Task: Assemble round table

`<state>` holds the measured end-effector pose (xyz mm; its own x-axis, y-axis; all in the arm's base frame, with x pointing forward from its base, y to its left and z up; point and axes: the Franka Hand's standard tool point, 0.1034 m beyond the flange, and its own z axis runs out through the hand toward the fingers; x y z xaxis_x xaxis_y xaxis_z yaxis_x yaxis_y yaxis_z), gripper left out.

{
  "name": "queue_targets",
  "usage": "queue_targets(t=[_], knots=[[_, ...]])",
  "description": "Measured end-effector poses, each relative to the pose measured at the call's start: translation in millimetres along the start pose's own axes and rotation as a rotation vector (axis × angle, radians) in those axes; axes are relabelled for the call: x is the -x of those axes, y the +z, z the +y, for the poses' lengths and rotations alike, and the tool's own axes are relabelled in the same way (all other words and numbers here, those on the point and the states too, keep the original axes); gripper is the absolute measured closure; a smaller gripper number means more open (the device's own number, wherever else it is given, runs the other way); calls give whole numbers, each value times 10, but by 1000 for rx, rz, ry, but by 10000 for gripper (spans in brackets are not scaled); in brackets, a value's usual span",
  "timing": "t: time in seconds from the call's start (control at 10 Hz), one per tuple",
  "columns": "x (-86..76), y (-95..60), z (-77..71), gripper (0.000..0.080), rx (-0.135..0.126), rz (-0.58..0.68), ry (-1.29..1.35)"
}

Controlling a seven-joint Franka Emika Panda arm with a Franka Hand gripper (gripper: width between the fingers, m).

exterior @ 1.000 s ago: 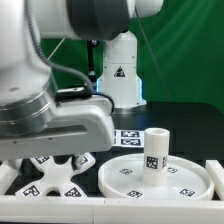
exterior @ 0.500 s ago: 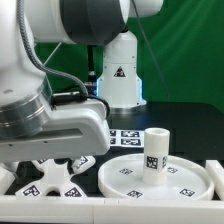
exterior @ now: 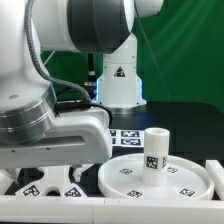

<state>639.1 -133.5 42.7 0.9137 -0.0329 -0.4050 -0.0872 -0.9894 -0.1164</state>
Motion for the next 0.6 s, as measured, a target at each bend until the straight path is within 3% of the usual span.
queue_targets(t=[0.3, 0.5, 0.6], knots=[[6, 14, 2, 150, 4, 1, 17], [104, 86, 16, 150, 3, -29, 36], [75, 134, 158, 150, 6, -93, 57]])
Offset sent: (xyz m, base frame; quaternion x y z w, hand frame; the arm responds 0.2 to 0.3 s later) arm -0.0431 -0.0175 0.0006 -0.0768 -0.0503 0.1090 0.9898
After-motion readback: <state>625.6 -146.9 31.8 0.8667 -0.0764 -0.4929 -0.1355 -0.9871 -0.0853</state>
